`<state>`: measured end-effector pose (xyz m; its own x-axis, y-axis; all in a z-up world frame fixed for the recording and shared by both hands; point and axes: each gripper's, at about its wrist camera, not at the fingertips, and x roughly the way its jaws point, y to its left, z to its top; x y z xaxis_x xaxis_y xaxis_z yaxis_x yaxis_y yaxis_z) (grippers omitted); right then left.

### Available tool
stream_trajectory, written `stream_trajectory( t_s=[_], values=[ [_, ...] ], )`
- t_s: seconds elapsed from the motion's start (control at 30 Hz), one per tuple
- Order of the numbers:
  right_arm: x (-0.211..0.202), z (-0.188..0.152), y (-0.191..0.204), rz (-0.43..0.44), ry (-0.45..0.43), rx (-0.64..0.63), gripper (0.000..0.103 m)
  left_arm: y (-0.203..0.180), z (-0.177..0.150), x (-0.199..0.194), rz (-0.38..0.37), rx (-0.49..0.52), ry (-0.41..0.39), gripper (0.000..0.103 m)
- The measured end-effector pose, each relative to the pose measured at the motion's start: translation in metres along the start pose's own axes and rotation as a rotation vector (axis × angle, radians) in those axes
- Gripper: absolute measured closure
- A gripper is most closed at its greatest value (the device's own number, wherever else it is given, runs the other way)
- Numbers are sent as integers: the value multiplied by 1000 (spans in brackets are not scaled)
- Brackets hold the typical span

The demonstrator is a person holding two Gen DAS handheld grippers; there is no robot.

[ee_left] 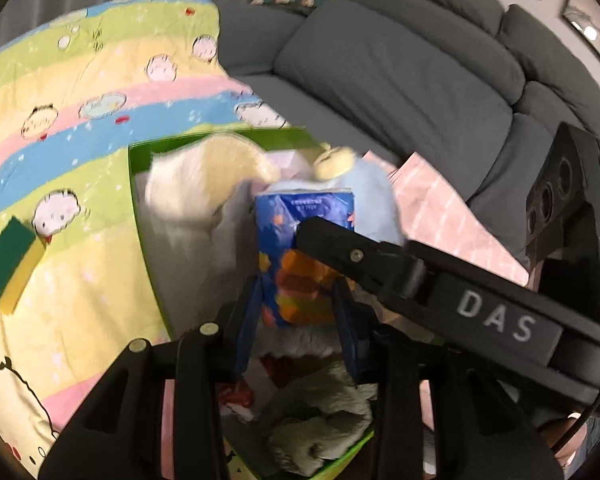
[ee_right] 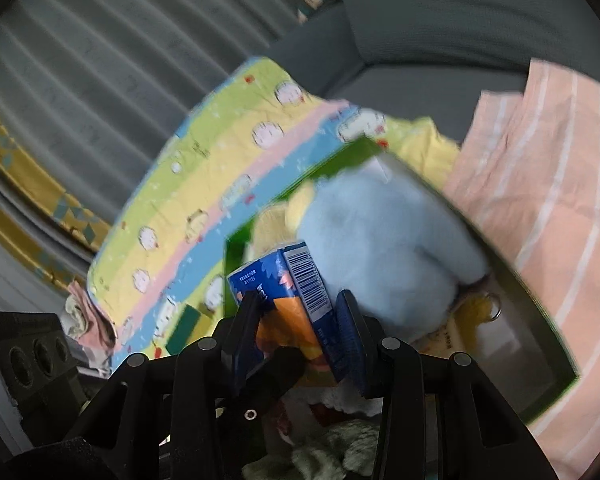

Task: Organize soft objects
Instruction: 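Carry the tissue pack with the right gripper over the green box, then lower the tissue pack into the box and open the right gripper, then move the right gripper to the green-and-yellow sponge and grasp it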

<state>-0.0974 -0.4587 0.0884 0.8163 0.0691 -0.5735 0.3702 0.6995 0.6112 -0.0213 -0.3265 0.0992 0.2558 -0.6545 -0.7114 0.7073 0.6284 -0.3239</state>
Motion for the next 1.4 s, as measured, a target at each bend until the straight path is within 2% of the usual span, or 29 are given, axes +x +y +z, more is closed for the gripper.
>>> stream_trajectory(
  t_s=[0.1, 0.2, 0.3, 0.33, 0.4, 0.5, 0.6, 0.67, 0.77, 0.83, 0.87, 1.0, 1.17, 1.3, 1.4],
  values=[
    [13, -2, -1, -24, 25, -4, 61, 1, -7, -3, -27, 2, -14, 70],
    [8, -4, 5, -35, 7, -20, 61, -2, -11, -9, 1, 12, -28, 70],
    [6, -6, 5, -30, 9, -11, 59, 4, -15, -20, 7, -7, -44, 64],
    [4, -6, 6, -20, 6, -3, 55, 6, -15, -23, 10, -13, -50, 61],
    [-3, -7, 8, 16, -13, 5, 29, 16, -18, -34, 27, -37, -68, 41],
    [-18, -9, 18, 82, -70, -13, 24, 38, -20, -54, 61, -90, -99, 35],
    [-23, -11, 38, 139, -75, -59, 22, 71, -23, -73, 148, -179, -124, 34],
    [-15, -10, 53, 188, -36, -82, 21, 97, -26, -85, 197, -251, -142, 34],
    [13, -8, 85, 203, 71, -122, 21, 145, -33, -99, 281, -398, -144, 34],
    [33, -8, 106, 207, 138, -169, 21, 180, -40, -108, 309, -500, -169, 34],
    [51, -9, 124, 193, 195, -210, 21, 192, -43, -109, 309, -537, -174, 34],
    [102, -13, 173, 177, 313, -314, 21, 241, -50, -100, 304, -686, -154, 35],
    [180, -34, 217, 108, 482, -462, 21, 270, -53, -84, 269, -776, -144, 36],
    [226, -35, 218, 25, 540, -487, 21, 283, -52, -64, 170, -837, -113, 36],
    [245, -31, 207, -7, 541, -442, 21, 282, -44, -56, 183, -804, -132, 36]
  ],
)
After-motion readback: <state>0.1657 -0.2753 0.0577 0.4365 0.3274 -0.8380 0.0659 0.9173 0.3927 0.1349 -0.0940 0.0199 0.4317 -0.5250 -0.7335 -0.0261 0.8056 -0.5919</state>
